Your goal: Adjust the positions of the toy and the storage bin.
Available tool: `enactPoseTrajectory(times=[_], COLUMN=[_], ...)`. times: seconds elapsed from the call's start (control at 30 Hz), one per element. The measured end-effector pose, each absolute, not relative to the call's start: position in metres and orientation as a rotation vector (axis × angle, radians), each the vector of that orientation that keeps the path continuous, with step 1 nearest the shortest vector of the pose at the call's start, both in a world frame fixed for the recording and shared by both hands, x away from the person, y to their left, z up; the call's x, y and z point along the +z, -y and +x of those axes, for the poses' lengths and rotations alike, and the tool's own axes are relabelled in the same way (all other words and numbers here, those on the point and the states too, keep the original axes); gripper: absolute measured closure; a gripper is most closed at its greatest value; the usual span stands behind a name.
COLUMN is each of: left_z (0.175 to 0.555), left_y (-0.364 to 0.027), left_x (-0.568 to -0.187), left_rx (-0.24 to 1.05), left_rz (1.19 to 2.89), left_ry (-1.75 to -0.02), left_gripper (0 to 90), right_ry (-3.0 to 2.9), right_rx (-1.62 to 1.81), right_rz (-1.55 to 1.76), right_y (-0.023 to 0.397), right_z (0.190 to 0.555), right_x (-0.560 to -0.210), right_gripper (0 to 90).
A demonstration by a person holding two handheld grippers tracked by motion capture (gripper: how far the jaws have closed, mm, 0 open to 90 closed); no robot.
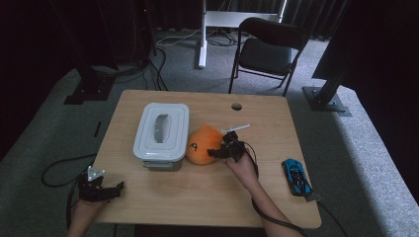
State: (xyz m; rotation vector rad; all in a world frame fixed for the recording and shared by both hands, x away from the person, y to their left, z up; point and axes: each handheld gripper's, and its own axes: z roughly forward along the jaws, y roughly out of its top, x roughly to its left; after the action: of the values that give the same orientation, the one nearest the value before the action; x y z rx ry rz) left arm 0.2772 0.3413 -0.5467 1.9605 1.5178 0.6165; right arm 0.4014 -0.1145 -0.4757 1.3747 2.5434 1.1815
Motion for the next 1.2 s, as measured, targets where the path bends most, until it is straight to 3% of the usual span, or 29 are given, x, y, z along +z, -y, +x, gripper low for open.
enactPoseTrajectory(times=[0.1, 0.17, 0.23, 0.33, 0.47, 0.53, 0.6, 0.63, 0.93, 1.03, 1.07, 1.1, 1.13, 1.17, 1.2], left_z=[0.277, 0.277, 0.277, 0.277, 0.277, 0.277, 0.277, 0.277, 0.277, 0.277, 0.277, 0.277, 0.277, 0.277, 0.277], left_y=[-0.341, -0.341, -0.341, -0.341, -0.341, -0.341, -0.341, -0.341, -0.341, -0.341, -0.341, -0.341, -0.341, -0.341, -0.341], left_x=[-0.547, -0.547, -0.547, -0.547, -0.547, -0.547, -0.547, -0.547, -0.547, -0.547, -0.547, -0.547, -0.547, -0.547, -0.547], left_rx=[0.615, 0.615, 0.615, 0.615, 0.615, 0.615, 0.615, 0.615, 0.615, 0.615, 0.615, 0.615, 0.615, 0.615, 0.615], left_rz=[1.962, 1.962, 1.962, 1.962, 1.962, 1.962, 1.962, 1.962, 1.962, 1.961, 1.962, 1.962, 1.962, 1.962, 1.962], left_ry=[-1.518, -1.518, -1.518, -1.518, -1.518, -1.518, -1.518, -1.518, -1.518, -1.518, -1.518, -1.518, -1.518, -1.518, -1.518], left_gripper=[1.2, 1.2, 1.2, 1.2, 1.2, 1.2, 1.2, 1.2, 1.2, 1.2, 1.2, 1.2, 1.2, 1.2, 1.2], right_ry=[-2.565, -2.562, -2.553, -2.522, -2.468, -2.424, -2.415, -2.406, -2.488, -2.532, -2.571, -2.587, -2.587, -2.6, -2.602], right_rx=[1.263, 1.291, 1.308, 1.325, 1.287, 1.284, 1.269, 1.265, 1.248, 1.222, 1.215, 1.211, 1.211, 1.2, 1.19], right_rz=[1.349, 1.341, 1.306, 1.301, 1.271, 1.26, 1.279, 1.323, 1.433, 1.44, 1.424, 1.406, 1.406, 1.365, 1.342], right_y=[0.119, 0.123, 0.133, 0.143, 0.152, 0.165, 0.168, 0.174, 0.175, 0.174, 0.174, 0.174, 0.174, 0.173, 0.173], right_z=[0.388, 0.386, 0.383, 0.385, 0.389, 0.4, 0.406, 0.42, 0.452, 0.453, 0.451, 0.449, 0.449, 0.444, 0.44], right_x=[-0.468, -0.466, -0.459, -0.453, -0.446, -0.441, -0.441, -0.442, -0.458, -0.466, -0.47, -0.471, -0.471, -0.471, -0.47], right_gripper=[27.2, 26.7, 15.5, 10.8, 11.9, 24.5, 24.6, 31.2, 37.3, 44.4, 57.2, 62.9, 62.9, 74.4, 78.0])
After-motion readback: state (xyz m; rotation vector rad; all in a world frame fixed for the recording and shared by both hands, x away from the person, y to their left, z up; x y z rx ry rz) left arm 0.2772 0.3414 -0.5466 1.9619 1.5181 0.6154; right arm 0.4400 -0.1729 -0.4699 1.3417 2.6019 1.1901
